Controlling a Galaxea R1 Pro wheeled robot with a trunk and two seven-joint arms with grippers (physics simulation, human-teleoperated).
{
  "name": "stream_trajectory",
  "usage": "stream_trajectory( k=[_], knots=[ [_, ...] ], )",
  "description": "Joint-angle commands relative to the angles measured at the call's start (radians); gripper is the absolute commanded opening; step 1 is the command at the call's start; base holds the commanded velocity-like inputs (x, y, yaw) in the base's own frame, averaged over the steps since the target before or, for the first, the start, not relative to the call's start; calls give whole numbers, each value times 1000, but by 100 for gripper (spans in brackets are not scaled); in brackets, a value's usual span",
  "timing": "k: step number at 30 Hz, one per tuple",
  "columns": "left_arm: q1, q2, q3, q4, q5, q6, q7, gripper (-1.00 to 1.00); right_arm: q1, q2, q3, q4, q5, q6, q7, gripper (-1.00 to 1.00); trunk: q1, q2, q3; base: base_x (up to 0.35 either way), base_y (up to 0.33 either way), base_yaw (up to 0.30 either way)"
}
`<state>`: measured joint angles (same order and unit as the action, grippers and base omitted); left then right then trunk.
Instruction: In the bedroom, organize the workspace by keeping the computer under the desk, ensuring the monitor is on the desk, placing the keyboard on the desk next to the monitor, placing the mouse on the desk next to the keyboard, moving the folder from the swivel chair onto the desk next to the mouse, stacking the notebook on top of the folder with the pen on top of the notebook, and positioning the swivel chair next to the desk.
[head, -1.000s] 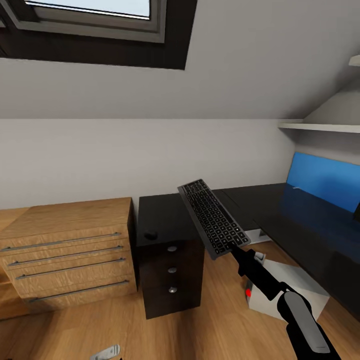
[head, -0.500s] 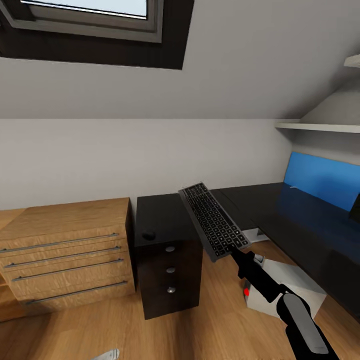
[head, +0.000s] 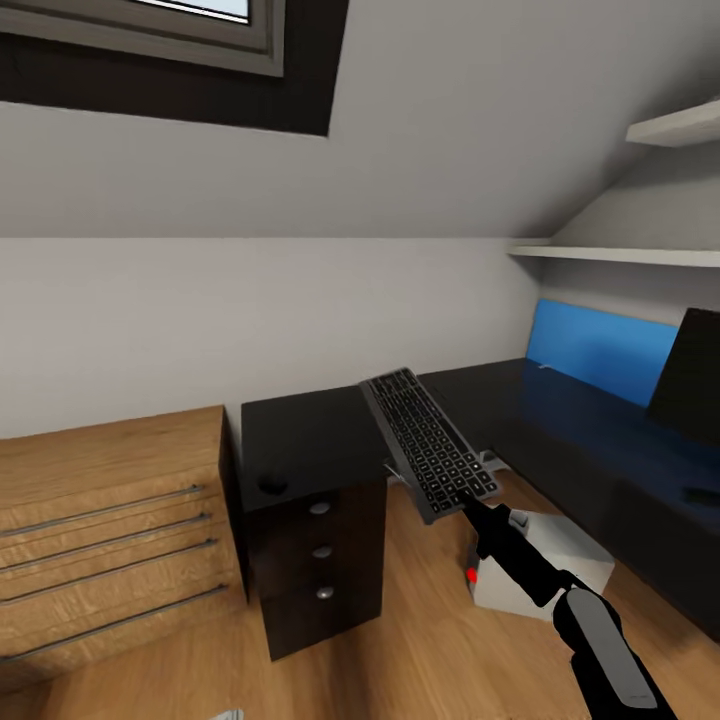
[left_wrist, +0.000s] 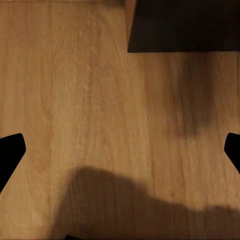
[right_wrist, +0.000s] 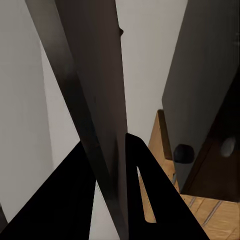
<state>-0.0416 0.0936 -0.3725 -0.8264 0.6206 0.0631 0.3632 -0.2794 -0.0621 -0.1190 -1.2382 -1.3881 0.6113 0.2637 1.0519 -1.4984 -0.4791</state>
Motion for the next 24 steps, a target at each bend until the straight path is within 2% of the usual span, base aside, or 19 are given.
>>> stream_trajectory(
  k=[1,6,16,24],
  knots=[
    [0,2,-5,-1,5,3,9,100,-1,0,-3,1,-5,6,3,-100,0,-1,-1,9,10,-264],
    [-1,1,-5,2,5,3,9,100,-1,2,-36,3,-5,4,2,-100,0,-1,-1,3,3,-264],
    [0,1,-4,3,4,1,11,100,-1,2,-47,38,-5,-54,2,-100,0,-1,-1,0,33,-264],
    [-1,0,-8,3,5,-61,11,100,-1,2,-72,65,-5,-94,2,-100,0,-1,-1,49,151,-265]
  ],
)
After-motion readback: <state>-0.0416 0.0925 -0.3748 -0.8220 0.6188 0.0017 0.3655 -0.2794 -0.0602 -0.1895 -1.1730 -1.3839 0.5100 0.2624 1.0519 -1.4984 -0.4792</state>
